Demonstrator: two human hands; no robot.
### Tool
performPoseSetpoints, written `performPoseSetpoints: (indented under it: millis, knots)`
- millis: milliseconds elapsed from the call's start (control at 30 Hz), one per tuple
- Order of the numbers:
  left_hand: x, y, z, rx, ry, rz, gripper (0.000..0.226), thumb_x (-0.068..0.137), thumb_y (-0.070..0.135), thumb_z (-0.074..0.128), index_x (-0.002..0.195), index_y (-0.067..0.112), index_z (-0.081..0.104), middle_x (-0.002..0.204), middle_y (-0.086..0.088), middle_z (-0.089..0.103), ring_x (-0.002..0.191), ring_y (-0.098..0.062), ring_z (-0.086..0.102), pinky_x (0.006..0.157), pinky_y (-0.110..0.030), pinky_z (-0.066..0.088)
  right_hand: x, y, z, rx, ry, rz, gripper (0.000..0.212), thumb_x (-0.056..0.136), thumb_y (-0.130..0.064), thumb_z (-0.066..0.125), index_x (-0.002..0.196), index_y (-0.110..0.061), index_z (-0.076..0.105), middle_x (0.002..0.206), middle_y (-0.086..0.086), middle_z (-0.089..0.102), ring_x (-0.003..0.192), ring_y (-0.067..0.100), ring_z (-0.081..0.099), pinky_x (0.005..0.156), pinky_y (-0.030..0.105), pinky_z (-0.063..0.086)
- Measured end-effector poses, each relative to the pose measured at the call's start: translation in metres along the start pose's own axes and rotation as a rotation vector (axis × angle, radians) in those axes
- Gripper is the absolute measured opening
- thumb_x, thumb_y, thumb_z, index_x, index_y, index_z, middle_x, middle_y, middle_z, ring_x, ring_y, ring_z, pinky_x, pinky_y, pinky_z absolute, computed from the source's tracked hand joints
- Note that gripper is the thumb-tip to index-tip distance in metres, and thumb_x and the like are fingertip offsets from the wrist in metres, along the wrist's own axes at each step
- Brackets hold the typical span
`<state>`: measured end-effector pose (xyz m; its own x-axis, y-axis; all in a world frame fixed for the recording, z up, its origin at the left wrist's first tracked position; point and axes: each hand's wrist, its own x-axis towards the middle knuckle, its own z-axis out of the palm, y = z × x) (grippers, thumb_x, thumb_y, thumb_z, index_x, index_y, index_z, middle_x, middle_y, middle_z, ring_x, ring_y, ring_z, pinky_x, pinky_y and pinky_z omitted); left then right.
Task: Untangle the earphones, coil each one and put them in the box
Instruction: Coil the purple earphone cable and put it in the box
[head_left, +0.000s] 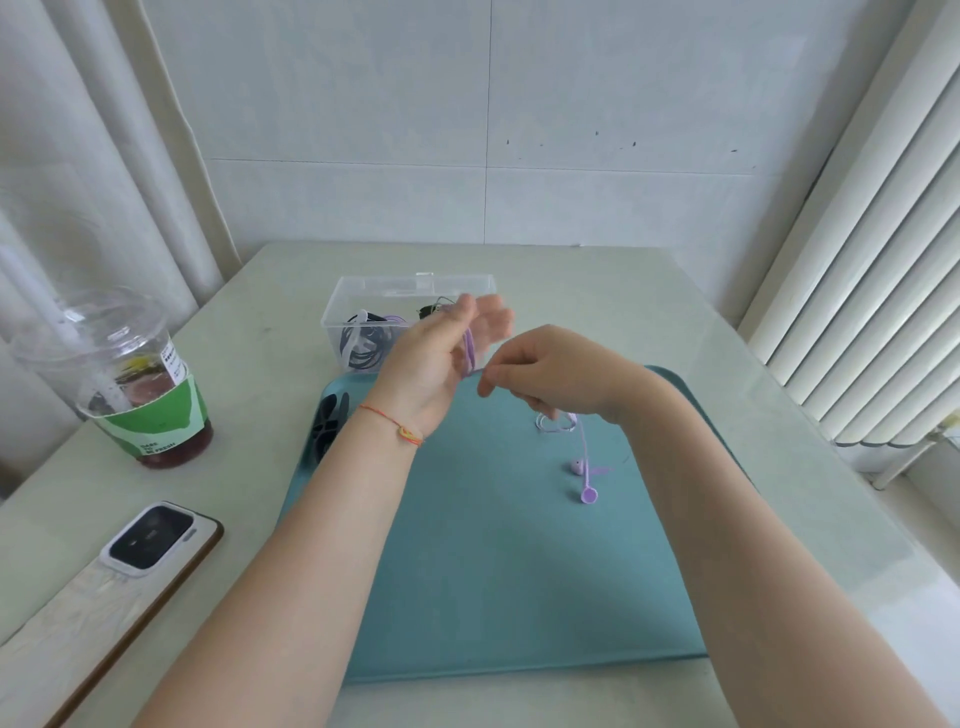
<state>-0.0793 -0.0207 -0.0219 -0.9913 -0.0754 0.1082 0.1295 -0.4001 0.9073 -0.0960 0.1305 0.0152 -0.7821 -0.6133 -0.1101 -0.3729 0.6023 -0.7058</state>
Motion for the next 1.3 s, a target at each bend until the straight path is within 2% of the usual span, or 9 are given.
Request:
performPoseSetpoints:
  millis: [100,200,333,633,767,967,1067,1167,1300]
  knots:
    - [-0.004,-0.008,0.006,0.307,-0.021,-0.023,0.028,0.102,0.019,0.044,0.089,0.006,0.065,0.064,0.001,0.068,0.055,-0.007,0.060,0.057,-0.017,0.045,-0.001,0.000,-0.005,-0.035,0.070,-0.024,0.019,0.091,-0.022,0.056,0.085,-0.013,0.071,0.061,-0.001,0.059,0.056,0.011,0.056,0.057,0.018,0.043]
    - [-0.004,-0.011,0.005,0.422,-0.039,-0.087,0.036,0.103,0.022,0.044,0.074,0.007,0.060,0.053,-0.002,0.058,0.045,-0.013,0.052,0.054,-0.024,0.046,-0.002,0.004,-0.012,-0.015,0.137,-0.012,0.020,0.089,-0.024,0.060,0.082,-0.008,0.069,0.060,-0.002,0.061,0.053,0.010,0.060,0.050,0.012,0.040]
    - [-0.007,-0.004,0.006,0.521,-0.129,-0.317,0.053,0.102,0.036,0.038,0.054,0.015,0.048,0.043,0.001,0.030,0.036,-0.012,0.024,0.044,-0.021,0.019,-0.003,0.006,-0.017,0.056,0.218,-0.033,0.020,0.086,-0.030,0.070,0.082,-0.011,0.067,0.066,0.000,0.059,0.046,0.013,0.046,0.048,0.022,0.042]
    - [-0.004,0.008,-0.005,-0.431,-0.466,-0.381,0.040,0.090,0.028,0.038,0.050,0.020,0.040,0.045,0.007,0.019,0.039,-0.011,0.015,0.041,-0.024,0.013,0.003,0.012,-0.012,0.245,0.291,-0.028,0.025,0.088,-0.037,0.068,0.083,-0.013,0.067,0.060,0.006,0.043,0.058,0.020,0.035,0.056,0.031,0.031]
    - [0.002,0.011,-0.018,-0.697,-0.183,-0.274,0.035,0.085,0.022,0.043,0.050,0.020,0.038,0.044,0.006,0.022,0.038,-0.012,0.017,0.040,-0.024,0.016,0.005,0.017,-0.007,0.192,0.133,0.044,0.025,0.095,-0.030,0.057,0.085,-0.013,0.072,0.061,0.005,0.042,0.056,0.020,0.032,0.053,0.027,0.030]
    - [0.006,-0.006,-0.018,-0.486,0.321,-0.159,0.040,0.092,0.020,0.035,0.052,0.020,0.035,0.041,0.007,0.022,0.033,-0.011,0.020,0.037,-0.019,0.019,0.010,0.025,-0.005,-0.036,0.139,0.159,0.028,0.092,-0.036,0.059,0.079,-0.017,0.073,0.075,0.002,0.056,0.066,0.018,0.046,0.060,0.026,0.037]
    - [0.007,-0.003,-0.019,-0.375,0.319,-0.215,0.040,0.093,0.021,0.036,0.053,0.021,0.036,0.040,0.007,0.023,0.031,-0.011,0.020,0.036,-0.018,0.019,0.010,0.030,-0.009,-0.239,0.123,0.216,0.019,0.091,-0.026,0.059,0.089,-0.014,0.074,0.079,0.005,0.057,0.071,0.021,0.050,0.059,0.025,0.037]
    - [0.004,-0.004,-0.017,-0.222,0.220,-0.360,0.047,0.093,0.024,0.037,0.046,0.021,0.039,0.040,0.007,0.021,0.030,-0.010,0.018,0.036,-0.016,0.016,0.011,0.029,-0.009,-0.583,0.097,0.231,0.034,0.091,-0.017,0.052,0.124,-0.010,0.059,0.126,0.008,0.053,0.117,0.028,0.049,0.089,0.029,0.040]
    - [-0.002,-0.003,-0.005,-0.068,-0.028,-0.510,0.049,0.094,0.028,0.038,0.045,0.021,0.036,0.042,0.008,0.017,0.033,-0.009,0.015,0.040,-0.020,0.009,0.012,0.016,-0.003,-0.351,0.250,-0.042,0.057,0.087,-0.005,0.051,0.143,-0.015,0.041,0.145,0.001,0.042,0.130,0.018,0.042,0.100,0.020,0.032]
